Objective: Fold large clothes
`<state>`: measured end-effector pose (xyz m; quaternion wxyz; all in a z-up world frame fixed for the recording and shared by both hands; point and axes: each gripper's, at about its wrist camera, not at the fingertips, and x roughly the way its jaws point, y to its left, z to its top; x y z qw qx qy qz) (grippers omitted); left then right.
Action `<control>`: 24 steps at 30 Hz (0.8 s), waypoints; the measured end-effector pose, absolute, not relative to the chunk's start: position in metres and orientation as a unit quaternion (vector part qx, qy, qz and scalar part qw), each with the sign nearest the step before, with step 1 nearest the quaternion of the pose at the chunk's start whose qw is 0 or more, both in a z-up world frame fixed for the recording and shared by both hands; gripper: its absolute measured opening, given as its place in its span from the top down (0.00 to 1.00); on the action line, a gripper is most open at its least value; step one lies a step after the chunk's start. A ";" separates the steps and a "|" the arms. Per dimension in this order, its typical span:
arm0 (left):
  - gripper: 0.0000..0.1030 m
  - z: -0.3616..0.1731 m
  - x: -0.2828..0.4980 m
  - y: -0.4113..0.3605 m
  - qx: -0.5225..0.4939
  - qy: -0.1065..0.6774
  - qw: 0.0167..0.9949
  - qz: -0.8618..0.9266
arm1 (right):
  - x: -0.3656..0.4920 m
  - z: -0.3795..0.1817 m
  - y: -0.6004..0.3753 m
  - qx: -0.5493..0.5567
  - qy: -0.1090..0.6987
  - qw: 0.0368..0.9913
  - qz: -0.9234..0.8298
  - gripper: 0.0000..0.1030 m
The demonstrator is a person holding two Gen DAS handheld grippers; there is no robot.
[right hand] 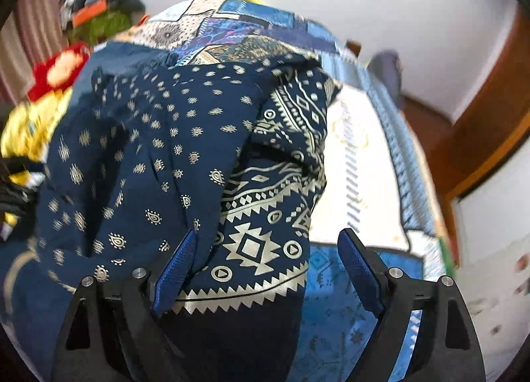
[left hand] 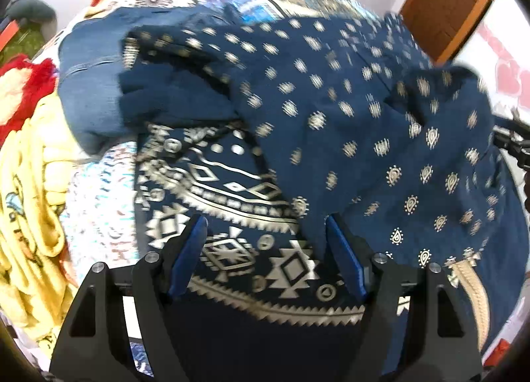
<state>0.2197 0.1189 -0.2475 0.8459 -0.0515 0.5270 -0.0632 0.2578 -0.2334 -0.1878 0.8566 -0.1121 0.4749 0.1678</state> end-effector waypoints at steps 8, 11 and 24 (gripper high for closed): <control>0.28 -0.202 0.253 0.184 -0.074 0.462 0.884 0.005 | 0.294 -0.161 -0.241 -0.053 0.446 0.876 0.176 0.18; 0.28 -0.206 0.284 0.210 -0.089 0.464 0.881 0.031 | 0.321 -0.159 -0.242 -0.028 0.449 0.877 0.171 0.18; 0.45 -0.263 0.364 0.258 -0.190 0.495 0.848 0.000 | 0.440 -0.209 -0.239 0.060 0.512 0.837 0.183 0.18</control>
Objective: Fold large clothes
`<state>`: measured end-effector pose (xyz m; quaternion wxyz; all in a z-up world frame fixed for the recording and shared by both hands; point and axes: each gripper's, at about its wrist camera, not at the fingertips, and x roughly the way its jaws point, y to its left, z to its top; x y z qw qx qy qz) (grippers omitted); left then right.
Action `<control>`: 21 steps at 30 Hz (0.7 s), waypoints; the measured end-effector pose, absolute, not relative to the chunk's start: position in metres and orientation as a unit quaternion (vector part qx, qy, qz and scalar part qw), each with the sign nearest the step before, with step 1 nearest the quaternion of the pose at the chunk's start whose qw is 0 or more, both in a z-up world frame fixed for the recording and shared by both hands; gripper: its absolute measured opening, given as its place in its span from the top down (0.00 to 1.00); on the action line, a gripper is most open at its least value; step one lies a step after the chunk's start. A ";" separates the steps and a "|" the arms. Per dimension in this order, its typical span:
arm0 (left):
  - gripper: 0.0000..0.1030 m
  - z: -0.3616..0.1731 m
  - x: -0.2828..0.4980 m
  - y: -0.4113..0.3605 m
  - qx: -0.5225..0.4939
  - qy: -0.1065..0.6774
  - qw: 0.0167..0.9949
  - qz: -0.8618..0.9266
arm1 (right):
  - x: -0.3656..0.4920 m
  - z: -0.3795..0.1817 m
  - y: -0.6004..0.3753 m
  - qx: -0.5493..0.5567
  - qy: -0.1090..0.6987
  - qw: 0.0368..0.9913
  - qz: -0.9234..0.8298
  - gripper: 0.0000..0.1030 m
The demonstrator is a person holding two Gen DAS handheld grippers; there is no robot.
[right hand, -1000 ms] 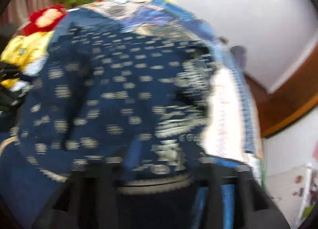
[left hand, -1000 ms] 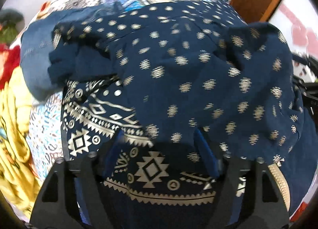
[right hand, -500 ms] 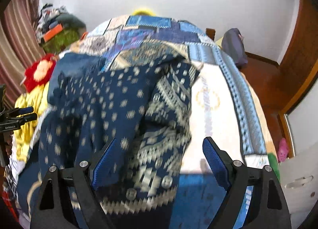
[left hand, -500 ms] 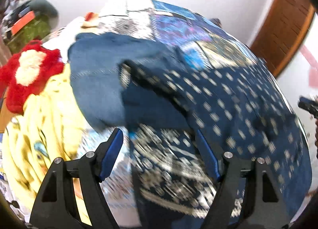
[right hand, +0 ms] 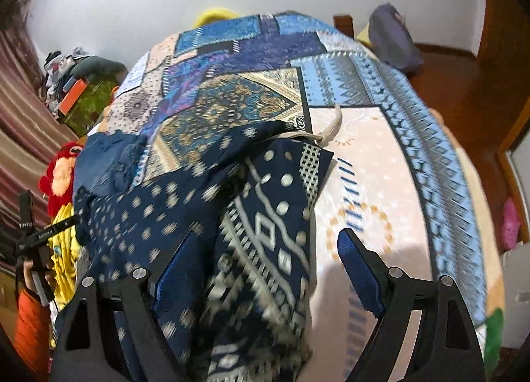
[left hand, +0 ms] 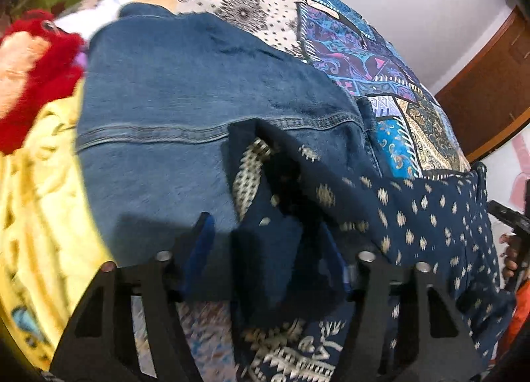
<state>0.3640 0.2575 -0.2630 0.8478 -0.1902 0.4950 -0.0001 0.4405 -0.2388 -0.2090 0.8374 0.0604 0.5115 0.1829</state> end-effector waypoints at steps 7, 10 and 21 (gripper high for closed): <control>0.59 -0.272 0.394 0.253 -0.173 0.485 0.857 0.012 | 0.481 -0.228 -0.220 0.044 0.502 0.842 0.193 0.40; 0.96 -0.267 0.391 0.249 -0.142 0.477 0.866 0.047 | 0.489 -0.228 -0.209 0.042 0.497 0.843 0.203 0.68; 0.97 -0.175 0.364 0.244 -0.142 0.383 0.912 0.032 | 0.484 -0.163 -0.174 0.019 0.414 0.881 0.228 0.91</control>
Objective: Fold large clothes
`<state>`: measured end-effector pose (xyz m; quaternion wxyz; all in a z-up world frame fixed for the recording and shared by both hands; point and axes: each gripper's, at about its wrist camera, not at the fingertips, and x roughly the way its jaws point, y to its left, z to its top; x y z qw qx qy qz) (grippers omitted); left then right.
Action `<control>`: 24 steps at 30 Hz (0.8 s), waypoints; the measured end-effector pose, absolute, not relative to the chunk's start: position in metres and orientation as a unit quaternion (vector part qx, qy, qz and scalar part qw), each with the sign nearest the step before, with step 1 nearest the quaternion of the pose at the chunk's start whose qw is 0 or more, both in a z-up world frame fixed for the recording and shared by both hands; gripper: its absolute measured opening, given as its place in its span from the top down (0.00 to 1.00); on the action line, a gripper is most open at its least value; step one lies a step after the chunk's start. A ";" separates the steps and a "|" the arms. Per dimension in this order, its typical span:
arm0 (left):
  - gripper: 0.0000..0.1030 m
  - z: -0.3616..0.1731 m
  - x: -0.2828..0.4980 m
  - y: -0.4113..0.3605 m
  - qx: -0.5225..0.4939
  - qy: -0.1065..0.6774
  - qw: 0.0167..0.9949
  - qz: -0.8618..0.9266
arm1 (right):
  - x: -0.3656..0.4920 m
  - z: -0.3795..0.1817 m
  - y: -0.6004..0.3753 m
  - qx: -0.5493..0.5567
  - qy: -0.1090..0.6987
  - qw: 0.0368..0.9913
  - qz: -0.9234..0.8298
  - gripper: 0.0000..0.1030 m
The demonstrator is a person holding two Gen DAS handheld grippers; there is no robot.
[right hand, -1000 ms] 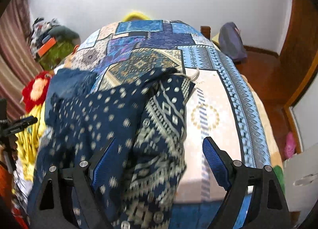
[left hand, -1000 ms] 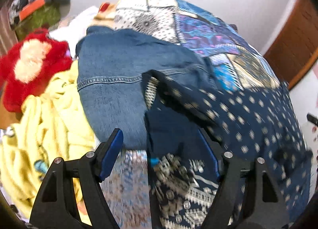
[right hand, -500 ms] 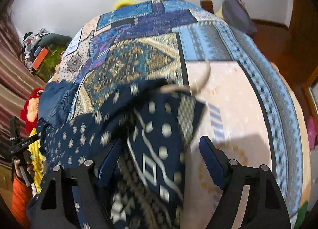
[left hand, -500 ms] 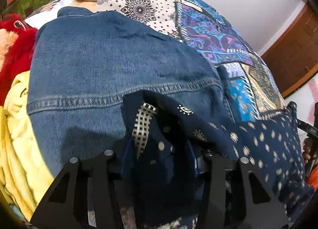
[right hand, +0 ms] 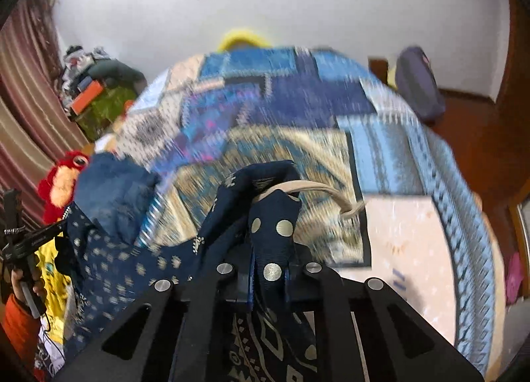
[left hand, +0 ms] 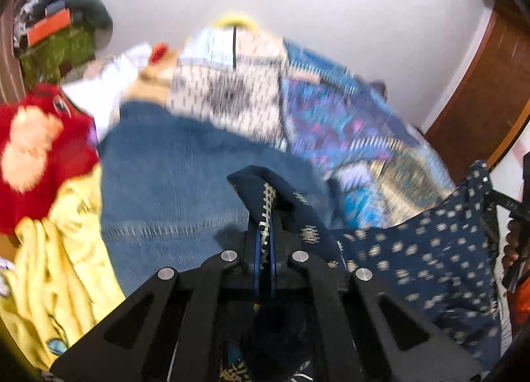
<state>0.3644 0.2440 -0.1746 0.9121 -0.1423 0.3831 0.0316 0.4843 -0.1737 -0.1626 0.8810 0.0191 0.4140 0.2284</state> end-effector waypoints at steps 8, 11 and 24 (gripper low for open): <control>0.97 -0.133 0.402 0.258 -0.123 0.343 0.929 0.067 | 0.513 -0.111 -0.126 -0.028 0.352 0.904 0.240 0.92; 0.97 -0.150 0.429 0.274 -0.117 0.361 0.921 0.088 | 0.535 -0.113 -0.113 -0.034 0.352 0.907 0.227 0.91; 0.94 -0.266 0.482 0.307 -0.108 0.451 0.876 0.133 | 0.601 -0.223 -0.122 -0.088 0.431 0.882 0.167 0.91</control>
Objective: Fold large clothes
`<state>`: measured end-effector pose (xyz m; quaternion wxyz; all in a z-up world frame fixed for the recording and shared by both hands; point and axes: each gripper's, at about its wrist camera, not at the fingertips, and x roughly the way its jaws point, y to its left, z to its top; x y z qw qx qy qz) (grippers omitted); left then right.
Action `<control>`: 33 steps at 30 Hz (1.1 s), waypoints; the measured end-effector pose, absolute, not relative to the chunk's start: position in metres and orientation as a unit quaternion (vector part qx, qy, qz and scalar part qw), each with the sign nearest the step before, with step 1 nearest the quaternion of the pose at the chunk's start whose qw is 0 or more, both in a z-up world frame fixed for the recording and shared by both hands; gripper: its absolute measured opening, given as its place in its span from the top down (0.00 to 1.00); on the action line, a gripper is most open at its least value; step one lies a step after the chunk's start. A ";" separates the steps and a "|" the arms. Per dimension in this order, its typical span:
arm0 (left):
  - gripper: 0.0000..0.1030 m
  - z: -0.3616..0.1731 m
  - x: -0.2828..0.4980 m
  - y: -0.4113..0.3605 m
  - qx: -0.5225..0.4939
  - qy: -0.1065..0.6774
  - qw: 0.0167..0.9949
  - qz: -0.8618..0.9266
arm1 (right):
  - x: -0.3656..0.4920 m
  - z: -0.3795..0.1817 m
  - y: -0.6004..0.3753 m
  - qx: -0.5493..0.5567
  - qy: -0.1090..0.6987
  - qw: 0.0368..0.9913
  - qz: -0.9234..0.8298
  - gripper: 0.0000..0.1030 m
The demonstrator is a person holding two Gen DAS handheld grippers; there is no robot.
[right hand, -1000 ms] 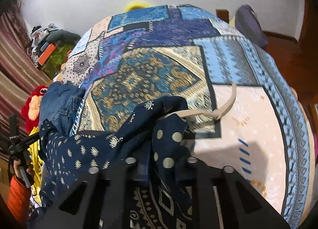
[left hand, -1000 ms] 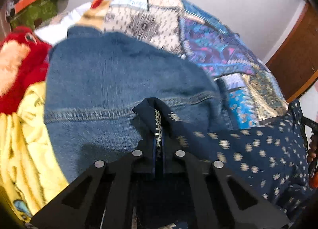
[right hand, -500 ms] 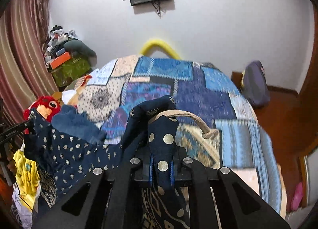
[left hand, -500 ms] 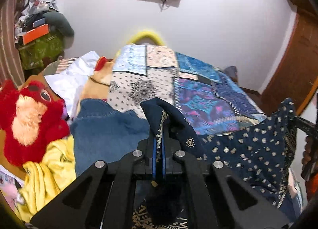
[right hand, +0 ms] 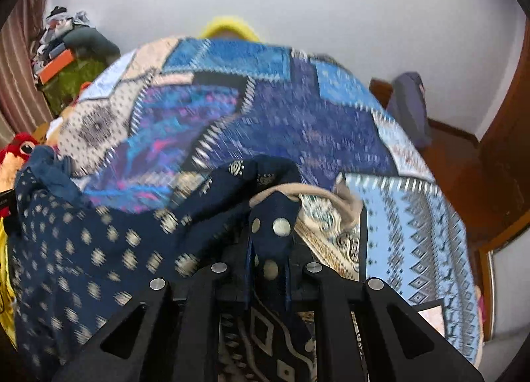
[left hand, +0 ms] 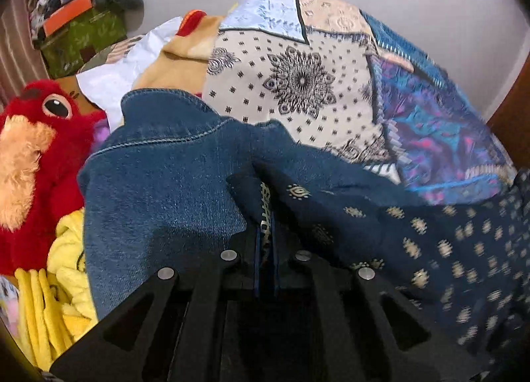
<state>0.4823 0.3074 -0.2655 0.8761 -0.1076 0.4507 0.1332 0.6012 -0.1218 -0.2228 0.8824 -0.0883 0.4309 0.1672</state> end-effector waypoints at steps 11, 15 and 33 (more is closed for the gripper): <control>0.92 -0.242 0.461 0.290 -0.072 0.464 0.874 0.127 | 0.575 -0.213 -0.160 -0.123 0.414 0.896 0.103 0.18; 0.88 -0.217 0.435 0.276 -0.072 0.455 0.880 0.113 | 0.541 -0.182 -0.167 -0.095 0.405 0.900 0.130 0.18; 0.30 -0.135 0.259 0.203 -0.033 0.433 0.900 0.034 | 0.350 -0.091 -0.183 -0.021 0.409 0.880 0.241 0.18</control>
